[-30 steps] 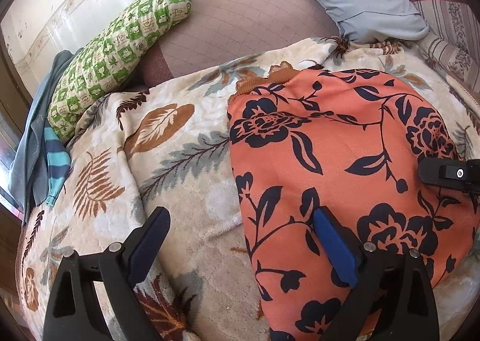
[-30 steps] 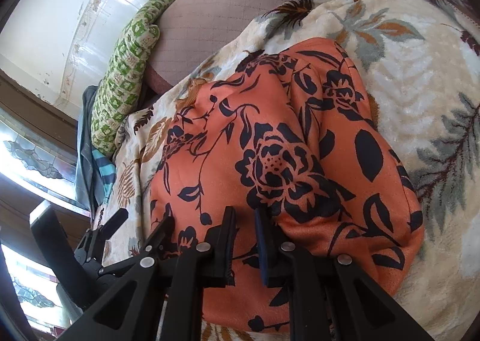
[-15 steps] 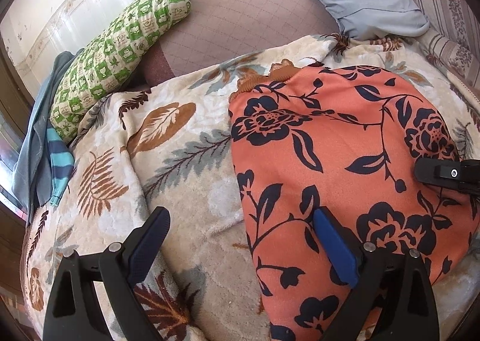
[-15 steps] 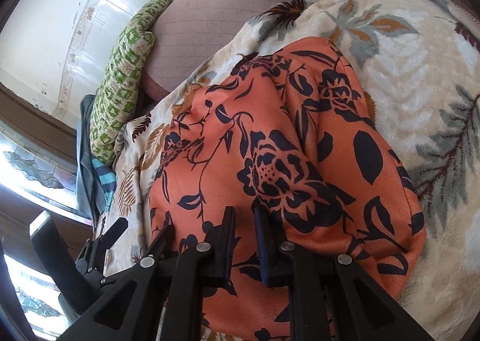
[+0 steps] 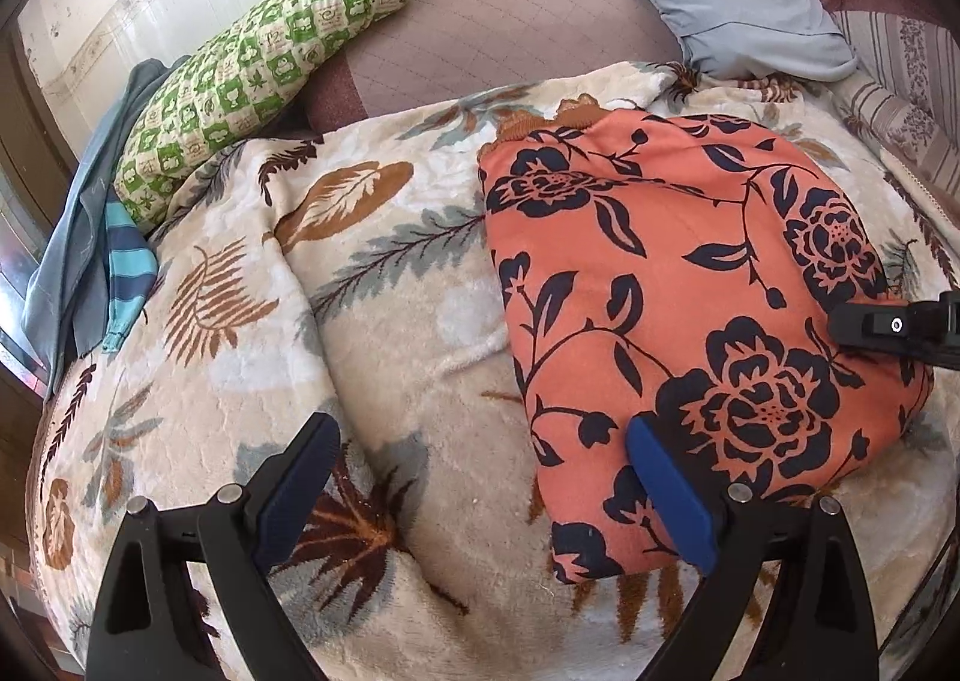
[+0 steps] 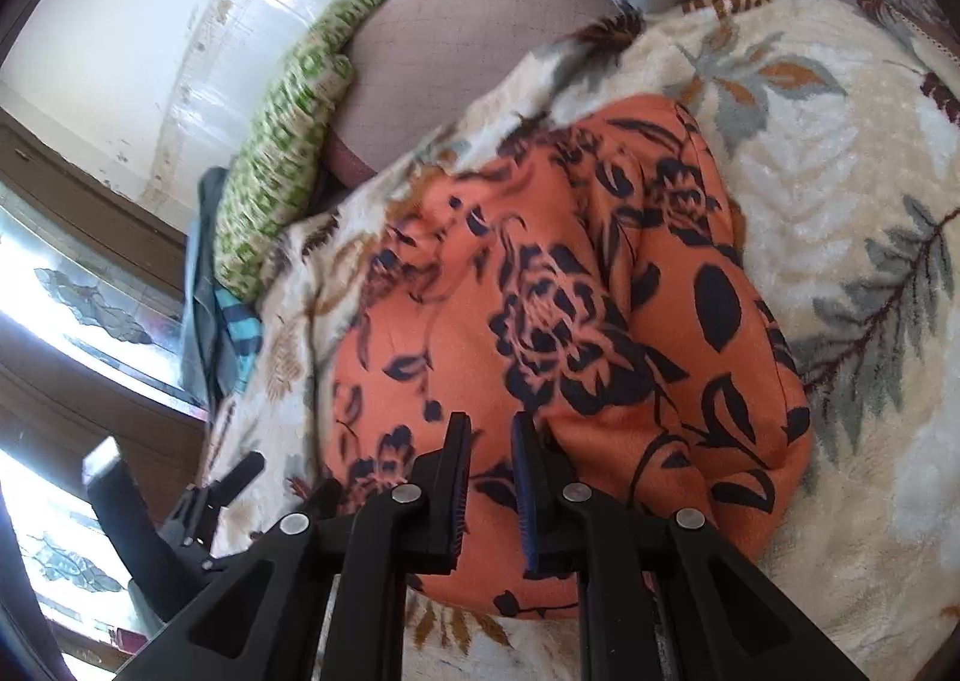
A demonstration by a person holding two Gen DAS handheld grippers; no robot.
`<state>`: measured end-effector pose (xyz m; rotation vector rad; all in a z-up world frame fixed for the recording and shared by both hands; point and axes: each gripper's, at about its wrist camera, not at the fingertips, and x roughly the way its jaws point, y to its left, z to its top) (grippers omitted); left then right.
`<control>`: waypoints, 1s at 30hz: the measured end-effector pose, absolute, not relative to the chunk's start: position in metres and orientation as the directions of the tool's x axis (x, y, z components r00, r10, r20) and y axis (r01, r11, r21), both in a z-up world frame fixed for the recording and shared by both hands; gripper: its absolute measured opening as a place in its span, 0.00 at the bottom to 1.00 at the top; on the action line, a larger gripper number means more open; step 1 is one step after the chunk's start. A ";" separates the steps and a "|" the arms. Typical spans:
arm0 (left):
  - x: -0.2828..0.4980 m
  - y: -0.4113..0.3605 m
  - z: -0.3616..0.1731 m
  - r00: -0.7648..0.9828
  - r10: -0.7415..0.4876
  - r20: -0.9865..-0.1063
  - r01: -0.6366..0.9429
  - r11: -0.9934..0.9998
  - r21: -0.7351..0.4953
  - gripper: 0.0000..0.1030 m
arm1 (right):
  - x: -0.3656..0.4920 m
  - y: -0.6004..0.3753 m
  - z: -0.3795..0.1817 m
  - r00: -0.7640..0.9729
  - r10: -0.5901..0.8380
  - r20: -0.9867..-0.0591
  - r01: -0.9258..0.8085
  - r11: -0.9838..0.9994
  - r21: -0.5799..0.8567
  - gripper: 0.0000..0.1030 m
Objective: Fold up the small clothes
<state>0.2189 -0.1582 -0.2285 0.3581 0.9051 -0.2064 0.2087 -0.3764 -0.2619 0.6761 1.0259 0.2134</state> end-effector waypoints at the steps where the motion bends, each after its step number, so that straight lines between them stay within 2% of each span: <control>1: 0.220 -0.160 -0.229 0.604 -0.018 -0.797 0.325 0.919 0.225 0.94 | 0.208 -0.377 -0.265 0.520 0.474 -0.711 0.147 0.770 0.621 0.16; 6: 0.232 -0.170 -0.215 0.605 -0.004 -0.796 0.354 0.897 0.265 0.94 | 0.206 -0.386 -0.265 0.526 0.495 -0.692 0.161 0.740 0.653 0.16; 12: 0.286 -0.185 -0.192 0.631 0.024 -0.775 0.318 0.903 0.287 0.94 | 0.207 -0.394 -0.265 0.531 0.522 -0.667 0.173 0.704 0.689 0.16; 18: 0.354 -0.207 -0.212 0.610 0.102 -0.786 0.279 0.901 0.333 0.94 | 0.210 -0.395 -0.268 0.506 0.543 -0.670 0.167 0.700 0.694 0.16; 25: 0.397 -0.232 -0.252 0.635 0.231 -0.737 0.259 0.836 0.484 0.95 | 0.210 -0.398 -0.271 0.499 0.564 -0.658 0.145 0.694 0.705 0.16; 30: 0.398 -0.227 -0.244 0.632 0.222 -0.743 0.254 0.846 0.468 0.98 | 0.216 -0.392 -0.264 0.493 0.551 -0.674 0.122 0.723 0.680 0.15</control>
